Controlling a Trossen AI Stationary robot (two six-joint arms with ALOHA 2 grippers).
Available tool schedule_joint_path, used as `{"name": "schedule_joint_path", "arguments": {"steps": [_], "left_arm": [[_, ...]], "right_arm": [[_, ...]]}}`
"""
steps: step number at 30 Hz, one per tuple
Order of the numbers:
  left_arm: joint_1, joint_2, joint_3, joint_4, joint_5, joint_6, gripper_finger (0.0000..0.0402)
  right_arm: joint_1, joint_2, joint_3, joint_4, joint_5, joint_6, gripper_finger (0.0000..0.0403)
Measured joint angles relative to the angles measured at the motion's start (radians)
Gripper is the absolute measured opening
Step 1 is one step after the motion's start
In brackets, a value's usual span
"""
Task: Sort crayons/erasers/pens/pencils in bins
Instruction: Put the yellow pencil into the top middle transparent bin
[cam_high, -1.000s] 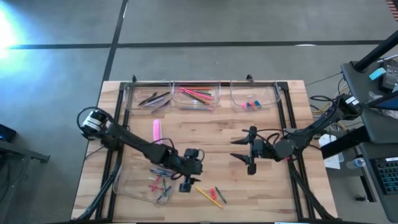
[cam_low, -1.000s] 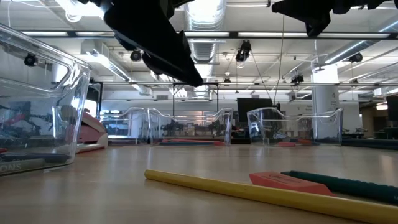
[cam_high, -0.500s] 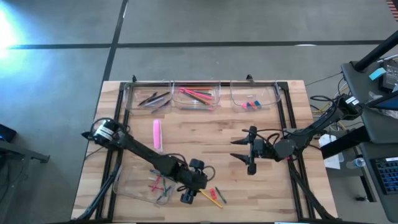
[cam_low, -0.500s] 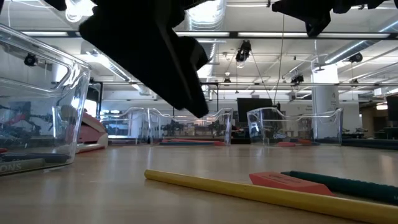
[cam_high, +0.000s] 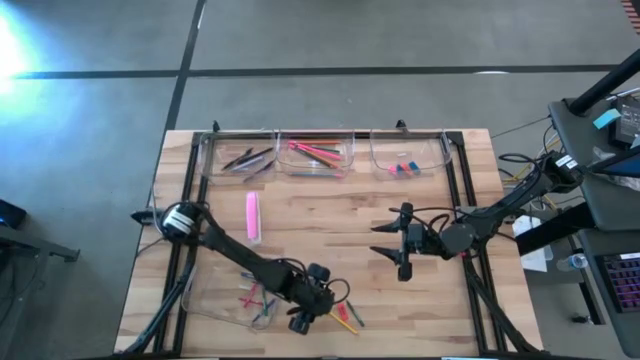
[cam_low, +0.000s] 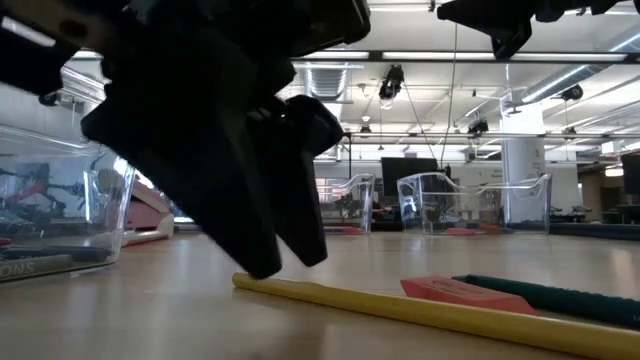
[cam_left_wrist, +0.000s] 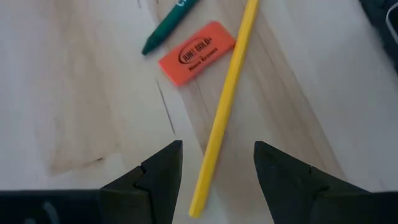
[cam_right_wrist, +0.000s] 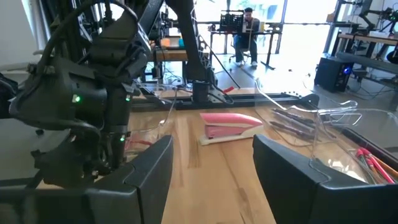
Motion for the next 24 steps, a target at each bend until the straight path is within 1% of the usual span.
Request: {"name": "schedule_joint_path", "arguments": {"steps": [10, 12, 15, 24], "left_arm": [[-0.011, 0.035, 0.002, -0.021, -0.017, 0.005, 0.0184], [-0.012, 0.036, 0.002, -0.022, -0.018, 0.004, 0.0179], [-0.014, 0.036, 0.001, -0.023, -0.020, 0.003, 0.0158], [-0.015, 0.037, -0.001, -0.027, -0.004, 0.002, 0.0069]], "right_arm": [[0.000, 0.000, 0.000, 0.003, 0.000, 0.000, 0.0210], [0.000, 0.000, 0.000, 0.002, 0.000, 0.000, 0.0210], [0.000, 0.000, 0.000, 0.002, 0.000, 0.000, 0.0210], [0.000, 0.000, 0.000, 0.002, 0.000, 0.000, 0.0210]]}}
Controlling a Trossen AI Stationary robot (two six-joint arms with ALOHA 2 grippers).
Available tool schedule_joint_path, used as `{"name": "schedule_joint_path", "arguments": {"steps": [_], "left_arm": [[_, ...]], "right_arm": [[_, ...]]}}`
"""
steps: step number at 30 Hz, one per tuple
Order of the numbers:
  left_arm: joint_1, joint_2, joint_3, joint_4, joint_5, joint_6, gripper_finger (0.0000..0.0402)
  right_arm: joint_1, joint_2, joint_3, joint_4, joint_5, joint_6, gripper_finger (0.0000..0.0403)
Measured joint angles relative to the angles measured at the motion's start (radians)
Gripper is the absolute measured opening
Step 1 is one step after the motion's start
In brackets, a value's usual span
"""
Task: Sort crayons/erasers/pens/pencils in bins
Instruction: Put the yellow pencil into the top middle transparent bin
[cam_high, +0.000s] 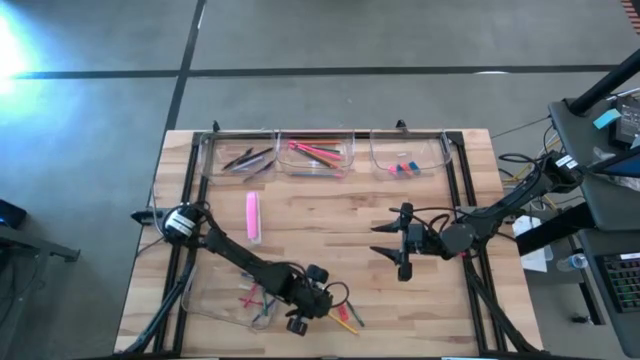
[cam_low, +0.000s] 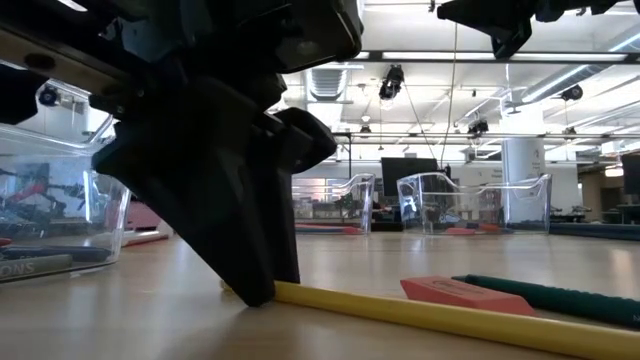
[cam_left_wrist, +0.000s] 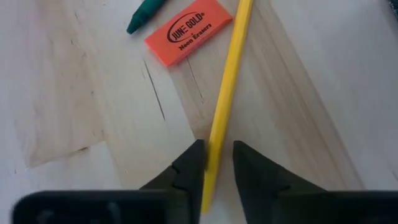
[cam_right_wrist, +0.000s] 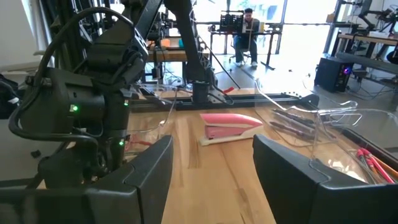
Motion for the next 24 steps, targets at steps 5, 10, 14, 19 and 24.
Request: {"name": "schedule_joint_path", "arguments": {"steps": [5, 10, 14, 19, 24], "left_arm": [[-0.003, 0.000, 0.003, -0.005, 0.019, 0.006, 0.0018], [-0.002, -0.006, 0.001, -0.008, 0.056, 0.004, 0.0008], [-0.005, -0.033, -0.001, -0.041, 0.086, 0.006, 0.0008], [-0.005, -0.091, 0.009, -0.047, 0.089, 0.006, 0.0008], [0.004, -0.157, 0.009, -0.061, 0.050, 0.008, 0.0008]], "right_arm": [[0.000, 0.000, 0.000, 0.000, 0.000, 0.000, 0.0210], [0.000, 0.000, 0.000, 0.000, 0.000, 0.000, 0.0210], [0.000, 0.000, 0.000, 0.002, 0.000, 0.007, 0.0210], [0.000, 0.000, 0.000, 0.002, 0.000, 0.009, 0.0210], [0.000, 0.000, 0.000, 0.002, 0.000, 0.011, 0.0210]]}}
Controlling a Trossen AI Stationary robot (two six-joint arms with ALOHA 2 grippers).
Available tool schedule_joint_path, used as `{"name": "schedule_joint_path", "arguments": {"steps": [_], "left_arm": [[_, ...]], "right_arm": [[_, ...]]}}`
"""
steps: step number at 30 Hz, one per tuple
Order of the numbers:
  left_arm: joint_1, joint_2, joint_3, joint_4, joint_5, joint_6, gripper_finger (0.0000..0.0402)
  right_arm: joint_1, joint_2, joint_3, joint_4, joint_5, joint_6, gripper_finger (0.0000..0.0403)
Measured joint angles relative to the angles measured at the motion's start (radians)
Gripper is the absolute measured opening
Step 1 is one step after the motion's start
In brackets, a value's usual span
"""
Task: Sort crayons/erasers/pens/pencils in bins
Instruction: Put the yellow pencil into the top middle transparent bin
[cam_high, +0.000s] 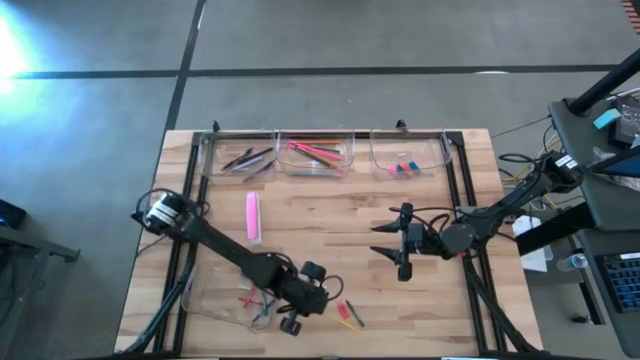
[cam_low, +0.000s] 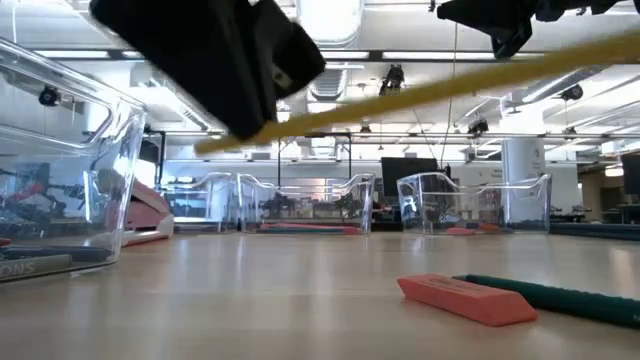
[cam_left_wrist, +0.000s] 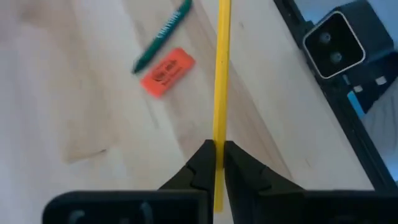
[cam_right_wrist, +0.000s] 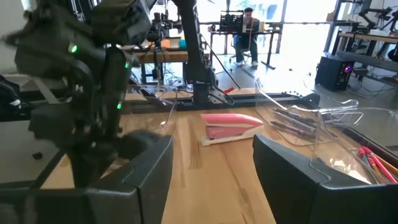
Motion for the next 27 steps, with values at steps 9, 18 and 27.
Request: {"name": "schedule_joint_path", "arguments": {"steps": [9, 18, 27], "left_arm": [[0.046, -0.118, -0.005, -0.132, -0.187, 0.028, 0.0008], [0.155, -0.146, -0.003, -0.250, -0.263, 0.112, 0.0008], [0.319, -0.231, -0.006, -0.285, -0.260, 0.226, 0.0008]], "right_arm": [[0.000, 0.000, 0.000, 0.000, 0.000, -0.004, 0.0210], [0.000, 0.000, 0.000, -0.001, 0.000, -0.009, 0.0210], [0.000, 0.000, 0.000, -0.001, 0.000, -0.025, 0.0210]]}}
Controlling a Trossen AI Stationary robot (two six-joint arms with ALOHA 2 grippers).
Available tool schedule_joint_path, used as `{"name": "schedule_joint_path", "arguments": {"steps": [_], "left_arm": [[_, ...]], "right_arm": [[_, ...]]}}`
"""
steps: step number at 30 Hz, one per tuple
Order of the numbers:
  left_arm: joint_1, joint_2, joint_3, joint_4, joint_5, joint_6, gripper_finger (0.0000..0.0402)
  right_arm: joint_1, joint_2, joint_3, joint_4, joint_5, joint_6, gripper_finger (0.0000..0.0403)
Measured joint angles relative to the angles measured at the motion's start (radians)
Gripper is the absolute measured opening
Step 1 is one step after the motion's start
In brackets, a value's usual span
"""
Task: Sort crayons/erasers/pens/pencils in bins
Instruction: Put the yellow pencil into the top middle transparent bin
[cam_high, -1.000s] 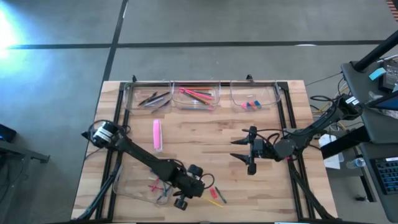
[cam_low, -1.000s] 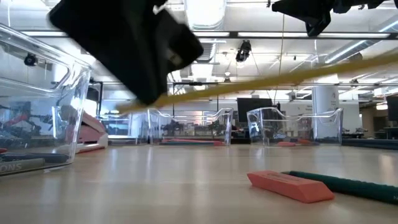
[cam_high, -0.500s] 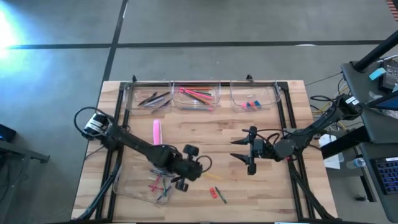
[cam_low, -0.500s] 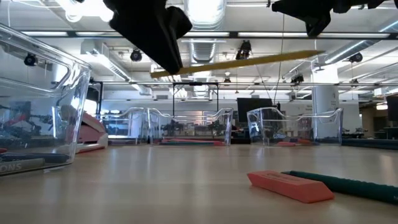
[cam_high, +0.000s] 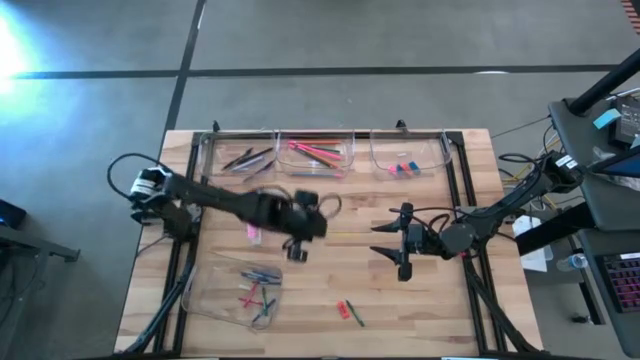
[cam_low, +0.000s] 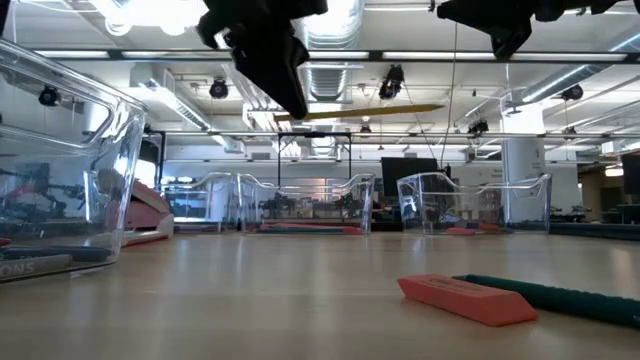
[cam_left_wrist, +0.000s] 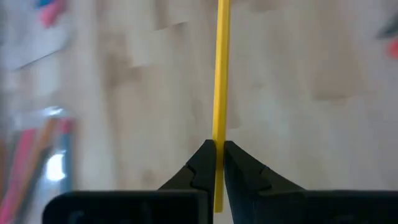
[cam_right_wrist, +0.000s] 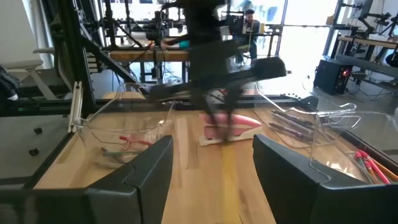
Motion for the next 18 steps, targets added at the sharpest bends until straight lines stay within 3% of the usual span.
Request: {"name": "schedule_joint_path", "arguments": {"steps": [12, 18], "left_arm": [[0.386, -0.066, -0.001, -0.019, -0.003, 0.211, 0.0008], [0.568, -0.064, -0.001, 0.012, -0.003, 0.237, 0.0008]], "right_arm": [[0.000, 0.000, 0.000, 0.004, 0.000, -0.004, 0.0210], [0.000, 0.000, 0.000, 0.001, 0.001, -0.004, 0.0210]]}}
